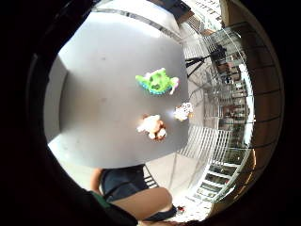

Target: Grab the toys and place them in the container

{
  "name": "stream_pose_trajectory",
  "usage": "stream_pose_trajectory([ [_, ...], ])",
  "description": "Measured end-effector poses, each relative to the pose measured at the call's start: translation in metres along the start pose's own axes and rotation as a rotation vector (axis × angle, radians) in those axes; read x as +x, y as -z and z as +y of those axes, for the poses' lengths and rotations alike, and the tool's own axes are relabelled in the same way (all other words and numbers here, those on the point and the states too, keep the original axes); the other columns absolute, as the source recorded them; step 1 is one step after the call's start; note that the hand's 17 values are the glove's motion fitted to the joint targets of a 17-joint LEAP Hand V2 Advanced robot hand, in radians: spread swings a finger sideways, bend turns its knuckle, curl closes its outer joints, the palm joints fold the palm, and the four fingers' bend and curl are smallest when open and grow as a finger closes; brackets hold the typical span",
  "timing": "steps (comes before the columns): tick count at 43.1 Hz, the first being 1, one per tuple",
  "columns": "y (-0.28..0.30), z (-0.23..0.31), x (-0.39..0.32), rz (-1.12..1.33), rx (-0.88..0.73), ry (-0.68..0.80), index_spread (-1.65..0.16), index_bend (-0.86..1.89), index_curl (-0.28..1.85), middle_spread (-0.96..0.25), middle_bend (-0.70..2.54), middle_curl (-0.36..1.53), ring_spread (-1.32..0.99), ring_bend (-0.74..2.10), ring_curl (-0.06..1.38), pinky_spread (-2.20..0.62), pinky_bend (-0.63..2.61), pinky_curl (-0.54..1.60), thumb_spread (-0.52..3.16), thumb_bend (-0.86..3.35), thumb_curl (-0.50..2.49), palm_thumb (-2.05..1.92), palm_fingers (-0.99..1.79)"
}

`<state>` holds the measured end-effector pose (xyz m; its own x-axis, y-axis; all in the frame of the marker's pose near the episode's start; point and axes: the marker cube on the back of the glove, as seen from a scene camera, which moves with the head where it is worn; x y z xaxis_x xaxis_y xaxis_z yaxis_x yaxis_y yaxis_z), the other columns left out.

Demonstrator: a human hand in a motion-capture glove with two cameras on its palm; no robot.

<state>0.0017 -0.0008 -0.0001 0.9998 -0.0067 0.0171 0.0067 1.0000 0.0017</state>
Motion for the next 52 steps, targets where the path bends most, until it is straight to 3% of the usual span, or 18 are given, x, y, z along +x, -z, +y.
stream_pose_trajectory([
  [8, 0.0, 0.011, 0.011, 0.004, 0.012, 0.009, -0.17, 0.17, 0.11, -0.03, 0.27, 0.11, -0.08, 0.18, 0.04, -0.04, 0.48, 0.17, 0.89, -0.03, 0.01, -0.06, 0.16],
  [17, -0.008, 0.047, 0.05, 0.027, 0.012, 0.021, -0.21, 0.18, 0.17, -0.03, 0.28, 0.17, -0.1, 0.19, 0.07, -0.05, 0.51, 0.21, 1.14, -0.05, 0.04, -0.07, 0.12],
  [30, -0.074, 0.084, 0.179, 0.104, 0.009, -0.082, -0.19, 0.17, 0.23, -0.01, 0.29, 0.23, -0.05, 0.26, 0.11, -0.03, 0.49, 0.24, 1.06, -0.08, 0.08, -0.12, 0.13],
  [41, -0.171, 0.114, 0.232, 0.072, -0.098, -0.178, -0.2, 0.12, 0.25, 0.0, 0.34, 0.29, -0.02, 0.32, 0.15, -0.01, 0.5, 0.27, 0.98, -0.09, 0.11, -0.12, 0.1],
  [52, -0.239, 0.134, 0.254, 0.027, -0.211, -0.218, -0.26, -0.01, 0.15, 0.04, 0.58, 0.38, 0.0, 0.56, 0.22, 0.01, 0.58, 0.31, 0.97, -0.05, 0.15, -0.06, 0.01],
])
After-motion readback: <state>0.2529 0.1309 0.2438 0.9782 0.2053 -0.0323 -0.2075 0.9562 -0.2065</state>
